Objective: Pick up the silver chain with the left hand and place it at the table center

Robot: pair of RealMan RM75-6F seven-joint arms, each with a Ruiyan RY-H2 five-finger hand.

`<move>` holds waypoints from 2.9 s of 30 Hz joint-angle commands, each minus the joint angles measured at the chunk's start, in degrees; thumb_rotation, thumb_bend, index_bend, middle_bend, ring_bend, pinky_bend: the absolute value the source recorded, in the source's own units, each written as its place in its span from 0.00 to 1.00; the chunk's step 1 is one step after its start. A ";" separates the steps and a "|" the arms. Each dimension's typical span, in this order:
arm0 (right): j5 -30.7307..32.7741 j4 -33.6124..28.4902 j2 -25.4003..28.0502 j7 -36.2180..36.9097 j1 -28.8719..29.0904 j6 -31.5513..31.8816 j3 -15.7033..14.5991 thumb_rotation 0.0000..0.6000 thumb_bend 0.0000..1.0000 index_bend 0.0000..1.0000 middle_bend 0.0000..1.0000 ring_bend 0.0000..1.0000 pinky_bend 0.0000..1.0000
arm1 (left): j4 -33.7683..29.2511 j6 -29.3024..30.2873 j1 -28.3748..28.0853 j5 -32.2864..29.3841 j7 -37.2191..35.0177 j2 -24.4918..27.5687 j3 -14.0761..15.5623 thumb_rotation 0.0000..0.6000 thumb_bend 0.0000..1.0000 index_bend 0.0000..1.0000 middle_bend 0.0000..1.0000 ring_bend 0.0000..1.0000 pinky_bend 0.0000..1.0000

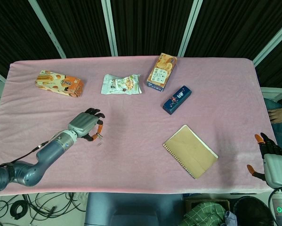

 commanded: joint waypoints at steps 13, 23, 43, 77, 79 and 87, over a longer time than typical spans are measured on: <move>0.08 -0.10 -0.01 -0.07 -0.04 0.06 0.04 1.00 0.14 0.04 0.02 0.09 0.17 | -2.10 -0.89 0.72 1.68 0.07 1.60 2.09 1.00 0.44 0.57 0.15 0.00 0.00; 0.11 -0.13 -0.01 -0.04 -0.05 0.11 0.08 1.00 0.14 0.04 0.02 0.09 0.17 | -0.24 -0.51 0.07 1.58 1.15 -0.45 2.57 1.00 0.44 0.57 0.15 0.00 0.00; 0.28 -0.18 -0.03 0.04 -0.08 0.15 0.18 1.00 0.14 0.04 0.02 0.09 0.17 | 2.59 -0.57 -0.14 0.07 1.90 -2.61 3.89 1.00 0.44 0.57 0.15 0.00 0.00; 0.40 -0.24 -0.07 0.00 -0.11 0.15 0.20 1.00 0.14 0.04 0.02 0.09 0.17 | 4.35 -2.35 -0.54 -0.70 0.69 -4.10 3.61 1.00 0.44 0.56 0.15 0.00 0.00; 0.41 -0.25 -0.07 0.00 -0.11 0.16 0.22 1.00 0.14 0.04 0.02 0.09 0.17 | 4.31 -2.43 -0.55 -0.81 0.68 -4.09 3.75 1.00 0.44 0.56 0.15 0.00 0.00; 0.45 -0.30 -0.05 0.07 -0.10 0.11 0.23 1.00 0.14 0.04 0.02 0.09 0.17 | 4.61 -0.70 -0.46 -0.36 1.47 -3.93 3.88 1.00 0.44 0.56 0.15 0.00 0.00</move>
